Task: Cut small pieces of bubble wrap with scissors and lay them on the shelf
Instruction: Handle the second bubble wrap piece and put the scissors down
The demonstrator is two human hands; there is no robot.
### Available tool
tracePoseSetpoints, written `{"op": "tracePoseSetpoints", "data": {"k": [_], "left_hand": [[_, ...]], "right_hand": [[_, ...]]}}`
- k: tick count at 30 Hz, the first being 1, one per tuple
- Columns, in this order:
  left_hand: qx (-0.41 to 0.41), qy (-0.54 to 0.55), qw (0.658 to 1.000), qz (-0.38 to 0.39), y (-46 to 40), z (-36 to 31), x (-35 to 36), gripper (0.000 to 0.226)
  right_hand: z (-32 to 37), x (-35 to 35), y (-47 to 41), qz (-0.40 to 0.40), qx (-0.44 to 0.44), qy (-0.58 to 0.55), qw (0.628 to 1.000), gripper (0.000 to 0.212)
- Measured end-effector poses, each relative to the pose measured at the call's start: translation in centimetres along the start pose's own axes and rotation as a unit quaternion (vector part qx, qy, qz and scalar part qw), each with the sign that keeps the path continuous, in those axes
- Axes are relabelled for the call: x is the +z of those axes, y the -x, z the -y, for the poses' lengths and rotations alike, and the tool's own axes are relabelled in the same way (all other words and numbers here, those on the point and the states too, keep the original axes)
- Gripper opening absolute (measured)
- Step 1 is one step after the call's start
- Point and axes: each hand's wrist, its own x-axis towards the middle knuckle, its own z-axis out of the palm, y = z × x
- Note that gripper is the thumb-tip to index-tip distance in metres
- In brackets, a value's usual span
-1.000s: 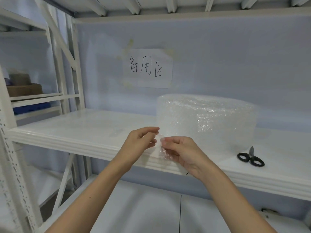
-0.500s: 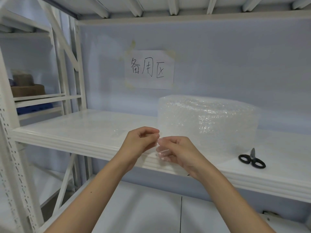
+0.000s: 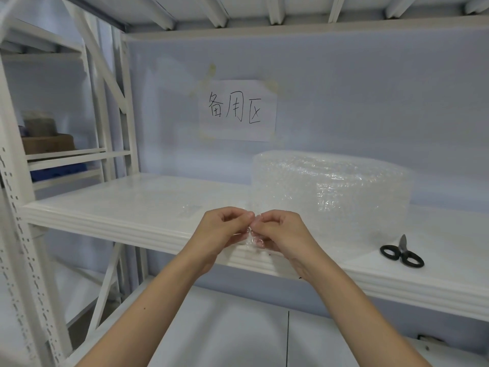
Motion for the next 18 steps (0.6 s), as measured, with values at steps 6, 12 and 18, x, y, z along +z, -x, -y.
{"op": "tracePoseSetpoints", "data": {"k": [6, 12, 18], "left_hand": [[0.015, -0.008, 1.0, -0.026, -0.5, 0.0, -0.6, 0.016], [0.01, 0.005, 0.999, -0.047, -1.0, 0.1, -0.9, 0.016], [-0.023, 0.005, 0.998, -0.052, -0.9, 0.8, -1.4, 0.019]], "right_hand": [[-0.6, 0.3, -0.5, 0.008, 0.011, 0.005, 1.0, 0.019], [-0.7, 0.7, -1.0, 0.003, -0.001, 0.021, 1.0, 0.02], [-0.6, 1.2, -2.1, -0.041, -0.037, 0.03, 0.998, 0.02]]}}
